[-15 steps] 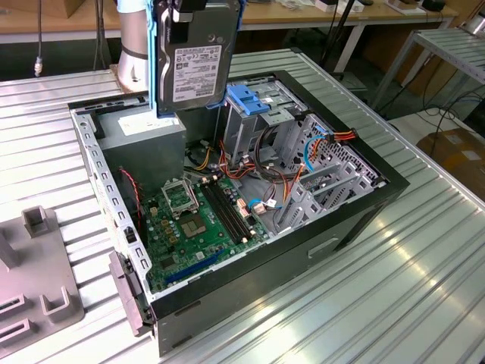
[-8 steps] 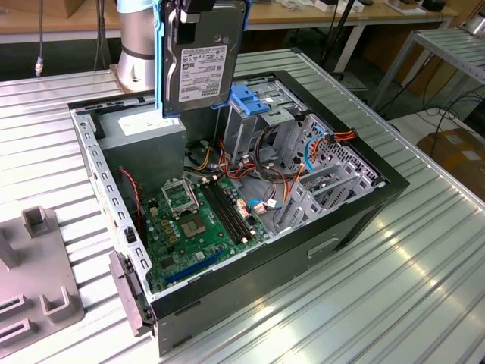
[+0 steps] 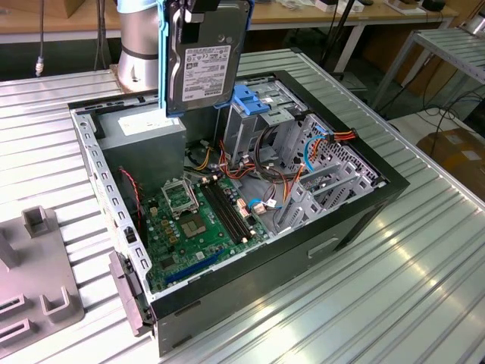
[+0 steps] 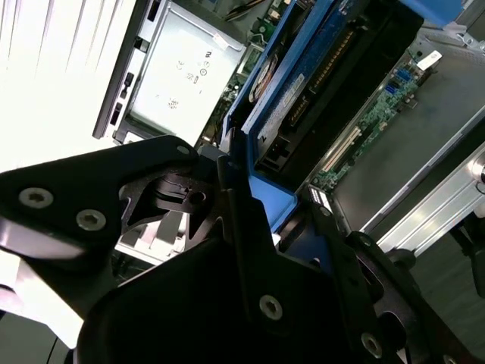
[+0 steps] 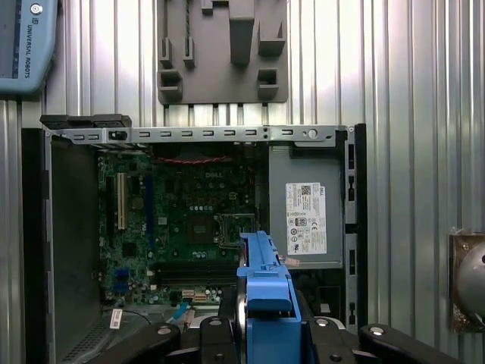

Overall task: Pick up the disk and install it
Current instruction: 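Insert the disk into the insertion slot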

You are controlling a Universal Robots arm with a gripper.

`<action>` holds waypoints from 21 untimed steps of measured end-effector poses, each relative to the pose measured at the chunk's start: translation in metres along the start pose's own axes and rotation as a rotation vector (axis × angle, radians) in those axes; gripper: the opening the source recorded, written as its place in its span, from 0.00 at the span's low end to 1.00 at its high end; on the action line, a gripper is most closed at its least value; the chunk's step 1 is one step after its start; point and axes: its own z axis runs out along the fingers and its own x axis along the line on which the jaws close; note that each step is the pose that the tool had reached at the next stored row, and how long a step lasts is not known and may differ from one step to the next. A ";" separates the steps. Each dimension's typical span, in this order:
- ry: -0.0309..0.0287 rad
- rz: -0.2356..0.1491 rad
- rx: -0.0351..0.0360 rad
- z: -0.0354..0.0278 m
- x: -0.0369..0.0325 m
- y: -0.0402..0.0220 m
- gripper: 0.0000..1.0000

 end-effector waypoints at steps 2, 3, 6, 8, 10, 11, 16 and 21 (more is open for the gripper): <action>0.0000 0.000 0.0001 0.0000 -0.0001 -0.0032 0.37; 0.0000 0.000 0.0000 0.0000 -0.0001 -0.0032 0.37; 0.0000 0.000 0.0000 0.0000 0.0013 -0.0032 0.37; -0.0001 0.000 0.0000 0.0001 0.0027 -0.0032 0.37; 0.0000 0.000 0.0001 0.0000 0.0034 -0.0033 0.37; 0.0000 0.000 0.0000 0.0000 0.0038 -0.0033 0.37; 0.0001 0.000 0.0000 0.0001 0.0081 -0.0034 0.37; 0.0000 0.000 0.0000 0.0002 0.0146 -0.0035 0.37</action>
